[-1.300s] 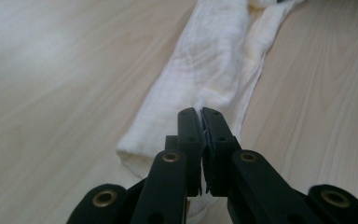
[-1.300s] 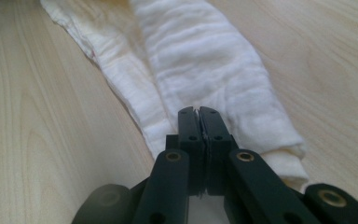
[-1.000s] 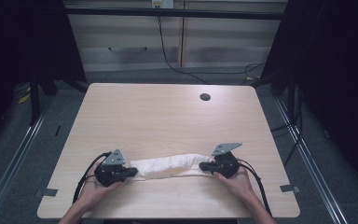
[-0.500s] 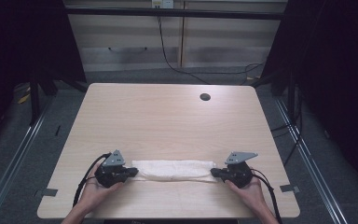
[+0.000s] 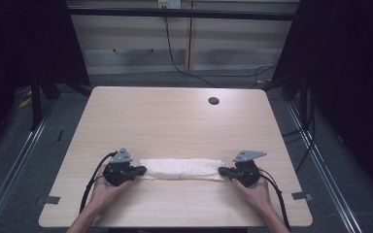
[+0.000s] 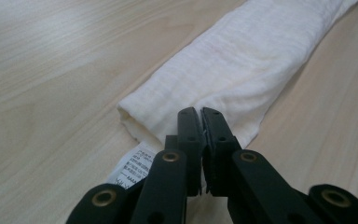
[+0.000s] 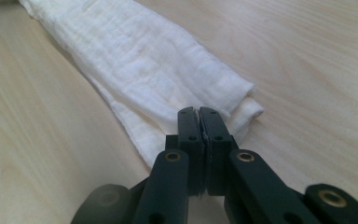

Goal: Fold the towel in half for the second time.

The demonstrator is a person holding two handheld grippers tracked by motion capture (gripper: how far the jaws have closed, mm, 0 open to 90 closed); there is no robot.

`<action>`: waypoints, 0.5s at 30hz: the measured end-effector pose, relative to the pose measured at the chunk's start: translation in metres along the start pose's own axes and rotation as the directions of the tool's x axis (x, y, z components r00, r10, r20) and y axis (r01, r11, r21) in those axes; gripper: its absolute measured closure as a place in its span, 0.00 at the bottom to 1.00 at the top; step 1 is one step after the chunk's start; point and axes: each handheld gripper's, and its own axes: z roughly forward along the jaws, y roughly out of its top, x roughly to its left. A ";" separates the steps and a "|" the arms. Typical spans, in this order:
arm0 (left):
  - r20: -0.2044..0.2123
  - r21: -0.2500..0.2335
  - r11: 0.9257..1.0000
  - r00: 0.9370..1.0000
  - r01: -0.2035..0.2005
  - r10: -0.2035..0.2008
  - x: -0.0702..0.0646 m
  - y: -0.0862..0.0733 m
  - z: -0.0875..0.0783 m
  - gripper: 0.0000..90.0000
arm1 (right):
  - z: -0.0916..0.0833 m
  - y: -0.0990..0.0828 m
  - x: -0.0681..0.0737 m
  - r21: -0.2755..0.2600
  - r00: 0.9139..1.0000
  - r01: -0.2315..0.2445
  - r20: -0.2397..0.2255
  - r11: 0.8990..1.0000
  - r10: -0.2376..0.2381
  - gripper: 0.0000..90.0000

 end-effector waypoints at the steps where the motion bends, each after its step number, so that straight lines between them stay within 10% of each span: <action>1: -0.002 0.002 1.000 1.000 -0.004 0.004 0.000 0.001 0.001 0.96 | 0.002 0.002 -0.002 -0.003 1.000 -0.003 0.005 1.000 0.003 0.98; 15: 0.084 -0.086 0.994 0.995 0.064 -0.057 -0.002 0.000 -0.016 0.78 | -0.001 0.009 0.006 -0.039 0.999 -0.016 -0.036 0.999 0.014 0.87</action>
